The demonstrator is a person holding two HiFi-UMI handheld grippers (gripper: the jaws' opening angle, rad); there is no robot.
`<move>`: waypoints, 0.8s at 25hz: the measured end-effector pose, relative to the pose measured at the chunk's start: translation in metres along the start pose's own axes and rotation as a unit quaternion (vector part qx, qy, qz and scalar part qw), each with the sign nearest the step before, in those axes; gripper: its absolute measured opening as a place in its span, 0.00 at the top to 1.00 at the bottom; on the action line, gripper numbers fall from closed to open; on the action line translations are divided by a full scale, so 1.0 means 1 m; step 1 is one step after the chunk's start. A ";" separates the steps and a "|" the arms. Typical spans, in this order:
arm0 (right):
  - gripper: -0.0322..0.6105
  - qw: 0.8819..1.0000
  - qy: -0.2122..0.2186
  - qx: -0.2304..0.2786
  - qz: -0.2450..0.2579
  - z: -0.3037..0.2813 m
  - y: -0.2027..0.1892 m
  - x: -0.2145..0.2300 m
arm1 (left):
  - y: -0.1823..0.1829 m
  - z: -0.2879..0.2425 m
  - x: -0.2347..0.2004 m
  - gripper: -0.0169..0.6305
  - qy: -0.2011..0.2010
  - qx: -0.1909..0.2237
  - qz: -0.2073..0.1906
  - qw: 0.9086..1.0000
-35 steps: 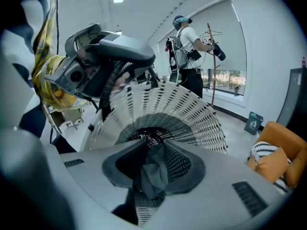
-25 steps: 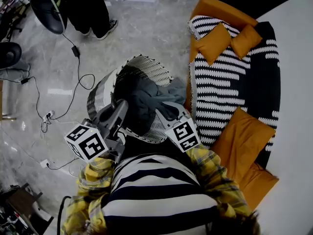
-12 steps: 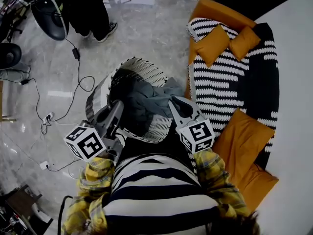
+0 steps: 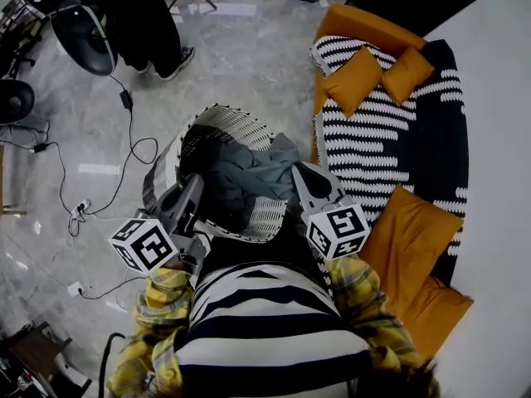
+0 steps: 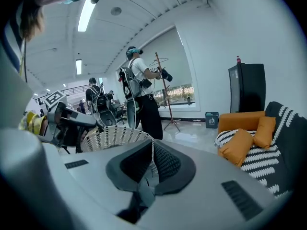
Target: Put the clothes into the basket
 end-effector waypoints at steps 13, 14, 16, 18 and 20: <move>0.91 1.000 -0.011 0.012 -0.022 0.001 0.006 0.000 | -0.003 -0.010 0.000 0.95 0.019 -0.004 -0.030 0.999; 0.91 1.000 -0.012 0.012 -0.023 0.001 0.006 0.000 | -0.005 -0.010 0.000 0.95 0.023 -0.004 -0.033 0.999; 0.91 0.999 -0.015 0.014 -0.025 0.001 0.004 0.002 | -0.008 -0.011 0.001 0.95 0.032 -0.002 -0.043 0.999; 0.91 0.999 -0.017 0.016 -0.030 0.001 0.004 0.003 | -0.010 -0.012 0.001 0.95 0.038 -0.001 -0.051 0.998; 0.91 0.999 -0.019 0.017 -0.035 0.000 0.003 0.002 | -0.011 -0.013 0.000 0.95 0.043 0.000 -0.057 0.997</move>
Point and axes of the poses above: the fingertips, and each gripper's own axes: z backward along the fingers, x to its right, y out of its top, the point moved 5 cm from there along z, backward along the fingers, and after that the axes turned 12 degrees about -z, right-handed, at the moved point
